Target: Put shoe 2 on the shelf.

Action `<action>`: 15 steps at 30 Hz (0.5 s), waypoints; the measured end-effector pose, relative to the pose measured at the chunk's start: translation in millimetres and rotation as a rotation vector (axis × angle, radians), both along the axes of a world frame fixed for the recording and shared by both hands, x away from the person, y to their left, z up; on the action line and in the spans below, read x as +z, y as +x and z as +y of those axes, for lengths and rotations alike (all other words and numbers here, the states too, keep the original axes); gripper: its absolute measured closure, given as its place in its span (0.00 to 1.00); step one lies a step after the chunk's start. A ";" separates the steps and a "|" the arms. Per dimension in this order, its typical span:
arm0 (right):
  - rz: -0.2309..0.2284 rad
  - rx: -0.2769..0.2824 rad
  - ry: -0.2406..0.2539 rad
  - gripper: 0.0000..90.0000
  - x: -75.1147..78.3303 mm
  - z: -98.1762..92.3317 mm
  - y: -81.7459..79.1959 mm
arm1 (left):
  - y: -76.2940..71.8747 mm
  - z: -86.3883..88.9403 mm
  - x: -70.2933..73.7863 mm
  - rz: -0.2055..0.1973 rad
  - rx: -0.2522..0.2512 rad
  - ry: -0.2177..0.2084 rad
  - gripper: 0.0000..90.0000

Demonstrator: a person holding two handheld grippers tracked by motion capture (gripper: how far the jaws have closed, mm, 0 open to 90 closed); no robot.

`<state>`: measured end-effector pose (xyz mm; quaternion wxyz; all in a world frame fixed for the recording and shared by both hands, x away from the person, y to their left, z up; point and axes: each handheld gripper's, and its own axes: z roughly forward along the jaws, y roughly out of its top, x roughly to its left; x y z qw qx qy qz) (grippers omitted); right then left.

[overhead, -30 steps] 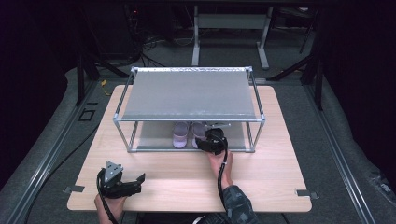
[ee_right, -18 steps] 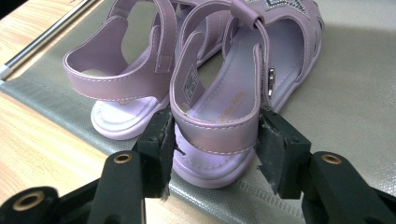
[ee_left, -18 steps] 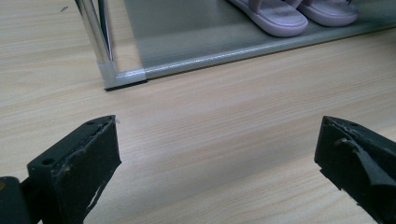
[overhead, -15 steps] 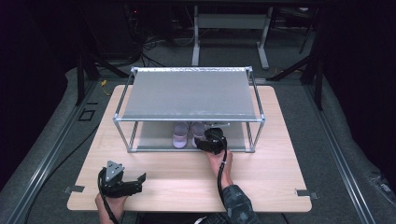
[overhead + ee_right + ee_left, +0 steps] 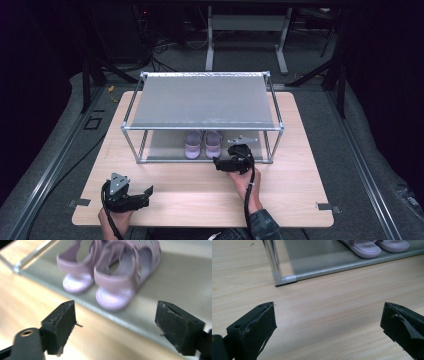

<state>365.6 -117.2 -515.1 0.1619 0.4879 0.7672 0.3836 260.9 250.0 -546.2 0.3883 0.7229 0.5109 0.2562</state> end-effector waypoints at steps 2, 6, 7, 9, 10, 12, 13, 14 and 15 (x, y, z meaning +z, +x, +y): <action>-0.002 -0.012 -0.009 0.16 -0.8 -13.5 -16.5 | -0.5 0.9 -0.9 0.003 0.003 0.001 0.00; 0.003 -0.032 -0.006 0.15 -10.1 -41.7 -44.1 | 0.8 0.0 -3.9 0.017 -0.002 0.006 0.00; 0.005 -0.051 -0.022 0.14 -12.4 -47.6 -50.5 | 0.8 -0.5 -4.0 0.017 -0.003 0.008 0.00; 0.009 -0.049 -0.008 0.12 -18.2 -60.7 -60.5 | 1.4 -1.9 -4.2 0.019 -0.008 0.011 0.00; 0.014 -0.062 -0.021 0.11 -20.4 -66.0 -65.0 | 1.8 -2.6 -4.5 0.018 -0.008 0.012 0.00; 0.012 -0.072 -0.018 0.09 -23.8 -74.3 -71.6 | 2.9 -4.3 -5.2 0.020 -0.009 0.010 0.00; 0.013 -0.078 -0.023 0.08 -24.9 -78.0 -74.3 | 3.2 -5.1 -5.5 0.022 -0.011 0.010 0.00; 0.012 -0.084 -0.019 0.06 -25.7 -81.2 -77.1 | 3.4 -5.8 -5.7 0.022 -0.011 0.014 0.00; 0.007 -0.084 -0.014 0.04 -26.6 -84.9 -79.5 | 3.5 -6.4 -5.8 0.022 -0.012 0.015 0.00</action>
